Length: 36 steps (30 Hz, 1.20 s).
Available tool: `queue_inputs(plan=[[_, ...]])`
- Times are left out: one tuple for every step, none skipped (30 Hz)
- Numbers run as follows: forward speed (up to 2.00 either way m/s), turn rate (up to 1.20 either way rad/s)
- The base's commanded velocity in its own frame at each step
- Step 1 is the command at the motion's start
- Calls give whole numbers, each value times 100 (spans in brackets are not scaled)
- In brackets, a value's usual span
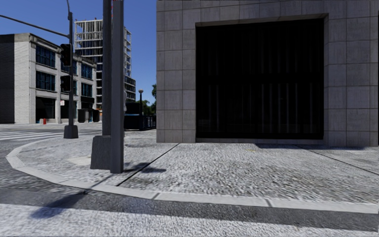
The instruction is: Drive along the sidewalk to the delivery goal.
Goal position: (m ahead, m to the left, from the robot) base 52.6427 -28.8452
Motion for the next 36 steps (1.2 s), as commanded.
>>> queue_inputs(plan=[[153,0],[153,0],[153,5],[153,5],[153,7],[153,7],[153,7],[153,7],[153,7],[153,7],[153,7],[153,7],[153,8],[153,10],[153,14],[153,14],[153,18],[153,22],[153,25],[153,25],[153,27],[153,27],[153,27],[153,27],[153,27],[153,27],[153,27],[153,27],[153,27],[153,27],[153,27],[153,27],[153,27],[153,27],[153,27],[153,27]])
